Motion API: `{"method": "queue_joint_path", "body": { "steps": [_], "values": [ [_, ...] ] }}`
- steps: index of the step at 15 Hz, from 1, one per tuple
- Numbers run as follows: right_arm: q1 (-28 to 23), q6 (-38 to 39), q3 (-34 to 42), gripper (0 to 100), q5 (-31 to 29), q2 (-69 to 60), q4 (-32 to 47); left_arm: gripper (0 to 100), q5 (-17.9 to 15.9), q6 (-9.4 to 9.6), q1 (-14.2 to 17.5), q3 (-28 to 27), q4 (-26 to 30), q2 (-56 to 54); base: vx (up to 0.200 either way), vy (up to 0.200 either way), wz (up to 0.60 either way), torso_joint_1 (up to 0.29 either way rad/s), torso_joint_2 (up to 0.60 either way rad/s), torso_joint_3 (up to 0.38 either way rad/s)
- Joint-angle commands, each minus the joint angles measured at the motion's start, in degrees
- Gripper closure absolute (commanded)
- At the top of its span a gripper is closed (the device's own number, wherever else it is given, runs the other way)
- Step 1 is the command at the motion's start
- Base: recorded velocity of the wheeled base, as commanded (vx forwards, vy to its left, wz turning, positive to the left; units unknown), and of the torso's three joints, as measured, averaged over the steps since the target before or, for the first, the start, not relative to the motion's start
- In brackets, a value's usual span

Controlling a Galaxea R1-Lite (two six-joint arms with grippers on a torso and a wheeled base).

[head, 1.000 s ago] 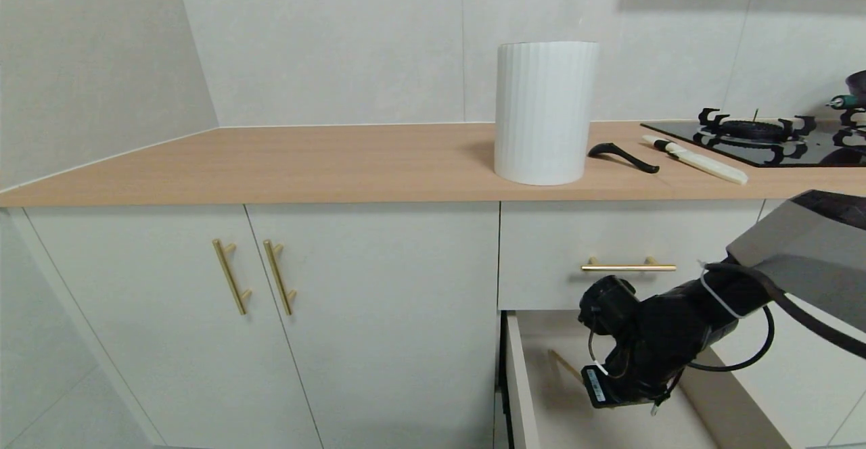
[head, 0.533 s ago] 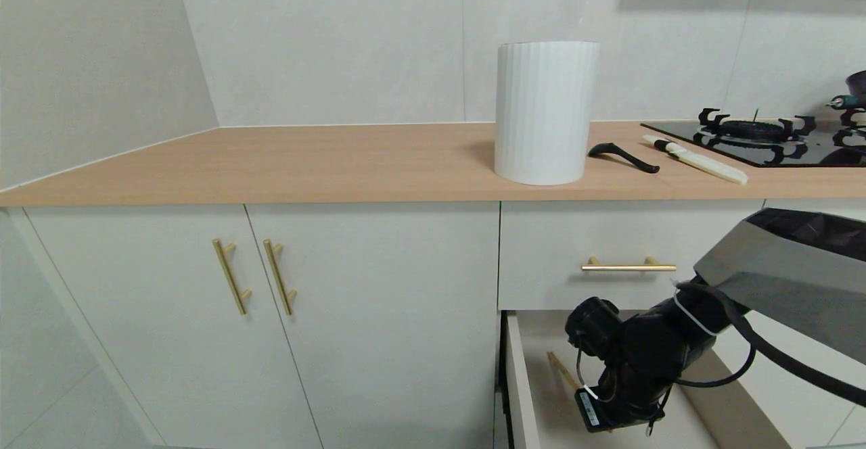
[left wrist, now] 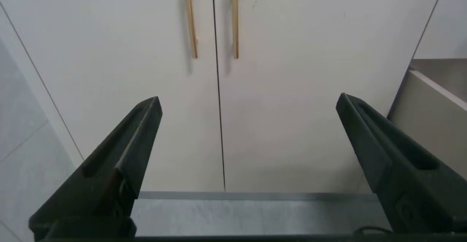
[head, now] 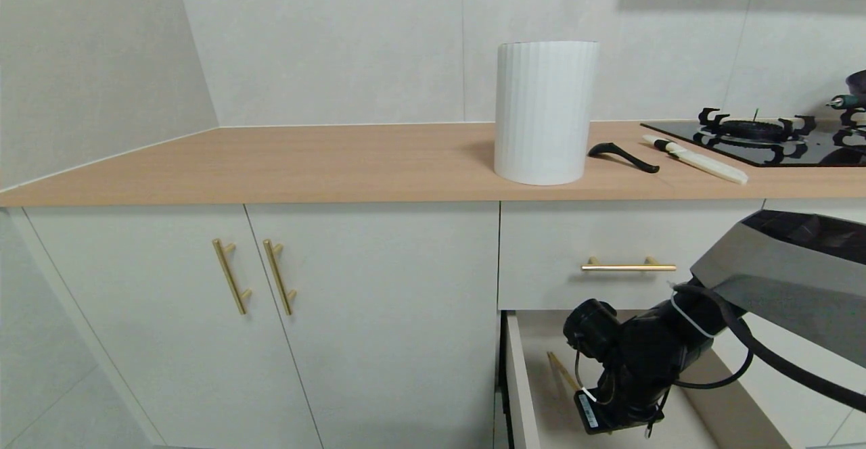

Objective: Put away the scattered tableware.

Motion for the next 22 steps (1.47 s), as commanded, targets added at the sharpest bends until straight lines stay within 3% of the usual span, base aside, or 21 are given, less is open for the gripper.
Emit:
{"method": "queue_joint_path", "body": {
  "steps": [1, 7, 8, 16, 19, 22],
  "values": [
    [0.01, -0.01, 0.05, 100, 0.01, -0.06, 0.08, 0, 0.09, -0.01, 0.00, 0.00, -0.01, 0.00, 0.000, 0.000, 0.00, 0.000, 0.00, 0.000],
    [0.01, -0.01, 0.14, 100, 0.01, -0.06, 0.08, 0, 0.09, -0.01, 0.00, 0.00, -0.01, 0.00, 0.000, 0.000, 0.00, 0.000, 0.00, 0.000],
    [0.01, -0.01, 0.14, 0, 0.01, -0.06, 0.08, 0, 0.00, -0.01, 0.00, 0.00, -0.01, 0.00, 0.000, 0.000, 0.00, 0.000, 0.00, 0.000],
    [0.01, 0.16, 0.14, 0, 0.01, -1.21, 0.08, 0, 0.00, -0.01, 0.00, 0.00, -0.01, 0.00, 0.000, 0.000, 0.00, 0.000, 0.00, 0.000],
    [-0.42, 1.74, 2.16, 0, -0.08, -10.35, 0.52, 0, 0.00, -0.01, 0.00, 0.00, -0.01, 0.00, 0.000, 0.000, 0.00, 0.000, 0.00, 0.000],
    [-4.03, 1.30, 3.92, 0, 0.01, -23.53, 0.52, 0, 0.00, -0.01, 0.00, 0.00, -0.01, 0.00, 0.000, 0.000, 0.00, 0.000, 0.00, 0.000]
  ]
}}
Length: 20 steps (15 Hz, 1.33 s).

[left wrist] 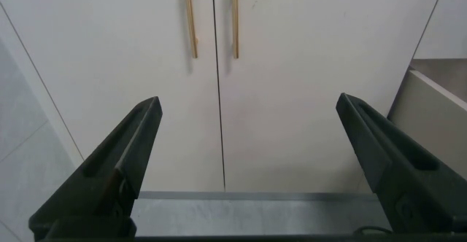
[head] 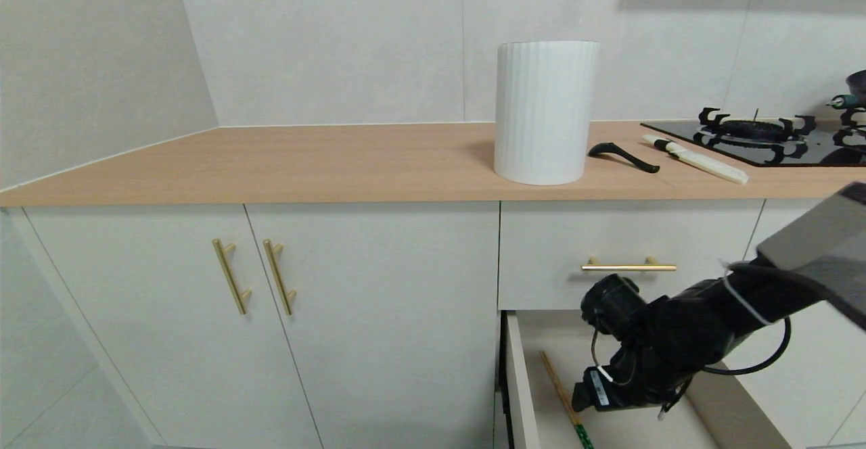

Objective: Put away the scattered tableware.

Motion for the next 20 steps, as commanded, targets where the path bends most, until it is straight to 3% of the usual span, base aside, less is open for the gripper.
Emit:
{"method": "queue_joint_path", "body": {
  "steps": [1, 4, 7, 20],
  "values": [
    [-4.69, -0.46, 1.73, 0, 0.40, -17.39, 0.01, 0, 0.09, -0.01, 0.00, 0.00, -0.01, 0.00, 0.000, 0.000, 0.00, 0.000, 0.00, 0.000],
    [-11.37, -4.41, 1.64, 0, 0.84, -26.53, -0.34, 0, 0.00, -0.01, 0.00, 0.00, -0.01, 0.00, 0.000, 0.000, 0.00, 0.000, 0.00, 0.000],
    [-14.27, -6.78, 1.64, 0, 1.54, -31.01, -0.43, 0, 0.09, -0.01, 0.00, 0.00, -0.01, 0.00, 0.000, 0.000, 0.00, 0.000, 0.00, 0.000],
    [-14.62, -8.10, 2.43, 0, 1.45, -31.98, -0.52, 0, 0.00, -0.01, 0.00, 0.00, -0.01, 0.00, 0.000, 0.000, 0.00, 0.010, -0.05, -0.043]
  ]
}}
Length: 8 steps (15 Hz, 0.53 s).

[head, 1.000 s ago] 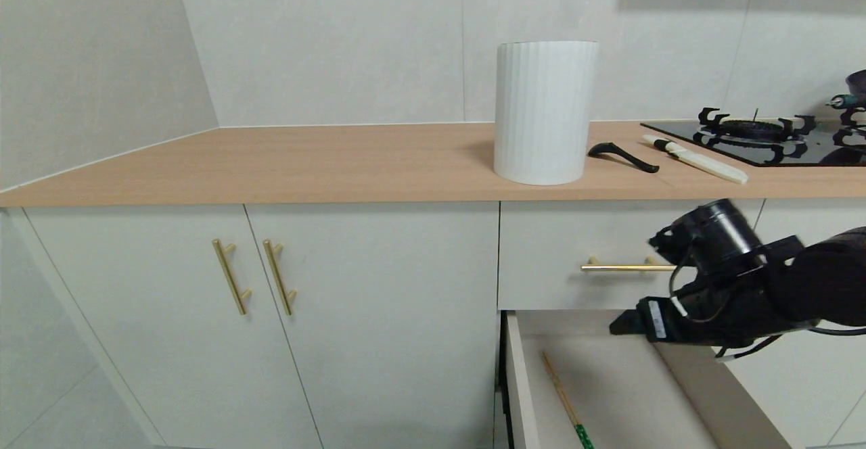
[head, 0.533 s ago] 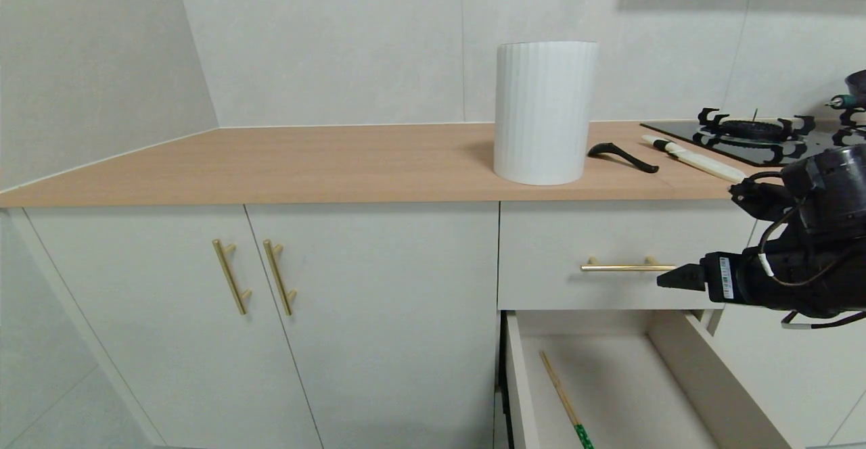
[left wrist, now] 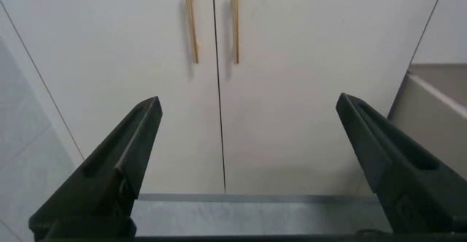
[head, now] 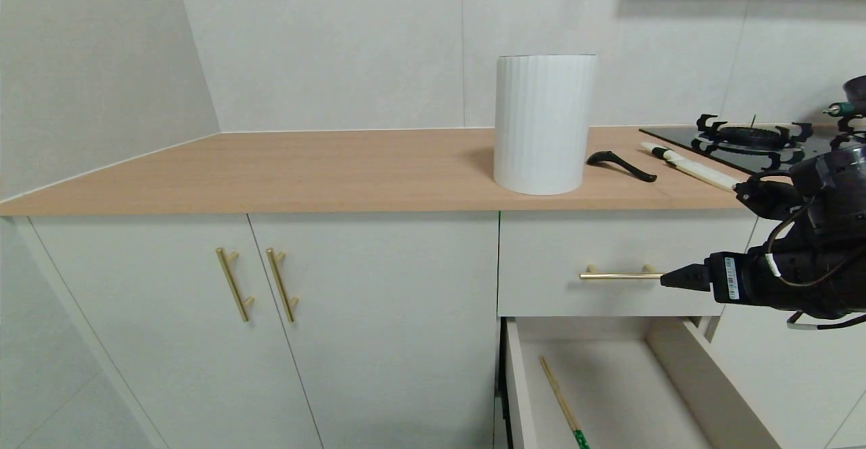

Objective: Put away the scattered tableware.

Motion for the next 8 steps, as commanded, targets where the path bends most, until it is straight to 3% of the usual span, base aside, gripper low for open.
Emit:
{"method": "queue_joint_path", "body": {
  "steps": [1, 8],
  "values": [
    [0.08, -0.06, 0.14, 0, -0.02, 0.26, 0.08, 0, -0.02, -0.01, 0.00, 0.02, -0.02, 0.00, 0.000, 0.000, 0.00, 0.022, -0.16, -0.276],
    [0.34, -0.06, 0.67, 0, 0.07, 0.35, -0.97, 0, 0.06, -0.01, 0.00, 0.02, -0.02, 0.00, 0.000, 0.000, 0.00, 0.180, -0.49, -0.293]
  ]
}}
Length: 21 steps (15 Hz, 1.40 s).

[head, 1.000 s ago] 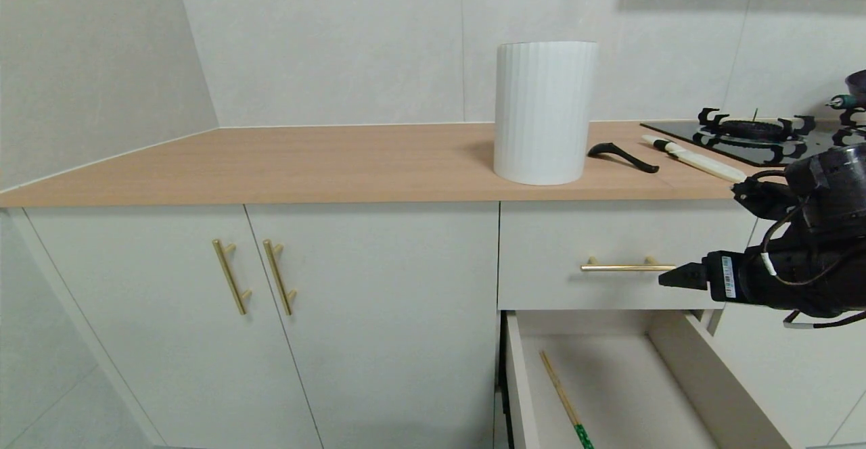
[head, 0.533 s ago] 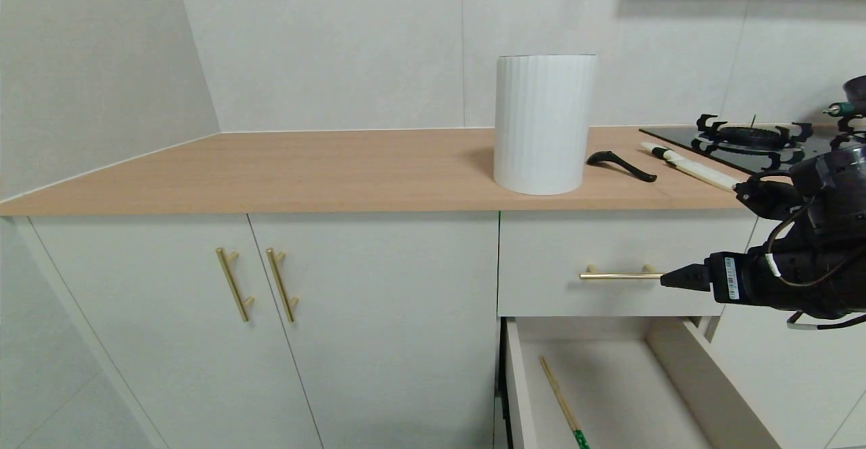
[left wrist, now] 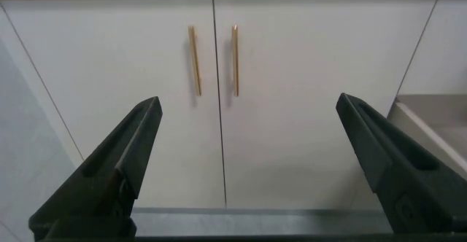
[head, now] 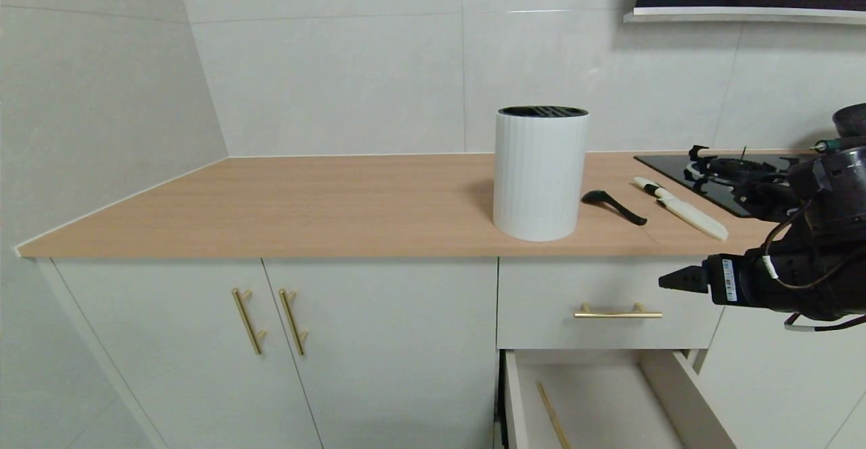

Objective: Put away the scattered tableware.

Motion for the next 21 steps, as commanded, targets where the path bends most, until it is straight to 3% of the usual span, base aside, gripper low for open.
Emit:
{"method": "queue_joint_path", "body": {
  "steps": [1, 7, 11, 14, 16, 17, 21],
  "values": [
    [0.09, -0.01, 0.67, 0, 0.03, 0.24, -0.64, 0, -0.02, -0.01, 0.00, 0.00, -0.01, 0.00, 0.000, 0.000, 0.00, 0.193, -0.47, -0.286],
    [0.79, -0.10, 1.90, 0, -0.06, 0.85, -3.28, 0, 0.06, -0.01, 0.00, 0.00, -0.01, 0.00, 0.000, 0.000, 0.00, 0.203, -0.48, -0.273],
    [0.26, -3.61, 1.81, 0, -0.06, 5.51, -10.48, 0, -0.02, -0.01, 0.00, 0.00, -0.01, 0.00, 0.000, 0.000, 0.00, 0.069, -0.16, -0.087],
    [-4.66, -9.76, -4.07, 0, 4.69, 15.71, -20.77, 0, -0.02, -0.01, 0.00, 0.00, -0.01, 0.00, 0.000, 0.000, 0.00, 0.000, 0.00, 0.000],
    [-5.71, -10.73, -6.27, 0, 6.88, 18.61, -21.91, 0, -0.02, -0.01, 0.00, 0.00, -0.01, 0.00, 0.000, 0.000, 0.00, 0.000, 0.00, 0.000],
    [-8.61, -14.95, -13.74, 0, 12.25, 25.99, -22.17, 0, -0.02, -0.01, 0.00, 0.00, -0.01, 0.00, 0.000, 0.000, 0.00, 0.000, 0.00, 0.000],
    [-10.55, -20.66, -22.36, 0, 17.17, 34.25, -22.09, 0, -0.02, -0.01, 0.00, 0.00, -0.01, 0.00, 0.000, 0.000, 0.00, 0.000, 0.00, 0.000]
  ]
}}
